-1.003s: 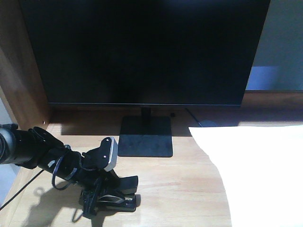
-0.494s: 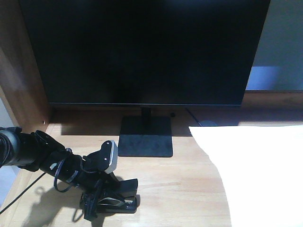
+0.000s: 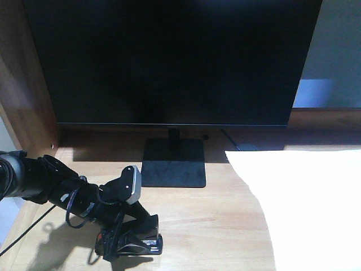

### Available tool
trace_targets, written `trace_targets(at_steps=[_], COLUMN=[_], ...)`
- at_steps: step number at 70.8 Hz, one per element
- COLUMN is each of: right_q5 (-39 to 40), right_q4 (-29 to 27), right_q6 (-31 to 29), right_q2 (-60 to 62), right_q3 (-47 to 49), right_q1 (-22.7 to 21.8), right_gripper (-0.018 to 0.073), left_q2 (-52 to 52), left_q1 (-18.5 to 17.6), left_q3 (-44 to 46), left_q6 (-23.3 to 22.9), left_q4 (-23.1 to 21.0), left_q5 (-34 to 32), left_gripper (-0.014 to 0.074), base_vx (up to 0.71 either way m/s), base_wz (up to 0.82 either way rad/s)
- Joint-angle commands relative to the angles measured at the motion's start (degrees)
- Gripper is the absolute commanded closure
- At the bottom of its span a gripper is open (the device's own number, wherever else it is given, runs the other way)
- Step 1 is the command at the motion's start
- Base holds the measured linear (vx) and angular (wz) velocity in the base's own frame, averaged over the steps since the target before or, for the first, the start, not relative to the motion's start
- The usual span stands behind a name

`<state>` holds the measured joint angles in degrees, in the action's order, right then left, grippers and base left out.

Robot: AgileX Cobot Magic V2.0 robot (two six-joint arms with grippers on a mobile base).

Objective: Grab stapler and paper to desk for stapling
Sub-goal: 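Set the stapler down on the desk in front of the monitor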

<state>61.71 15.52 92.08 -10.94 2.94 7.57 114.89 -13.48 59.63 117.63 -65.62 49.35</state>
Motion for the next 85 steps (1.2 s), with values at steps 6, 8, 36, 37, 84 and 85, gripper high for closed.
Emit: trace_targets(at_steps=[6,8,36,37,84,85], right_q5=[2.2,2.2,2.1,2.1,2.1,2.1], right_q4=[-0.3,-0.3,-0.3,-0.3,-0.3,-0.3], right_q6=[-0.3,-0.3,-0.3,-0.3,-0.3,-0.3], right_q2=[-0.5,-0.5,-0.5,-0.5,-0.5,-0.5], right_q3=[1.4,1.4,1.4,1.4,1.4,1.4], right_q1=[-0.3,-0.3,-0.3,-0.3,-0.3,-0.3], right_gripper=[0.0564,0.0564,0.0564,0.0564,0.0564,0.0564], left_q2=[-3.2,-3.3,-9.3,-9.5,-17.8,-17.9], left_q1=[-0.3,-0.3,-0.3,-0.3,-0.3,-0.3], left_q3=[1.2,1.2,1.2,1.2,1.2,1.2], left_q6=[-3.2,-3.4,-8.9,-9.4,-12.3,-12.3], left_q4=[-2.9,-2.9,-2.9,-2.9,-2.3,-2.3], left_q5=[1.6,1.9,4.4,4.4,8.0,8.0], left_gripper=[-0.0125,-0.013,0.0001,0.0007,0.0601,0.0605], base_vx=[0.0,0.0,0.0,0.0,0.0,0.0], base_wz=[0.0,0.0,0.0,0.0,0.0,0.0])
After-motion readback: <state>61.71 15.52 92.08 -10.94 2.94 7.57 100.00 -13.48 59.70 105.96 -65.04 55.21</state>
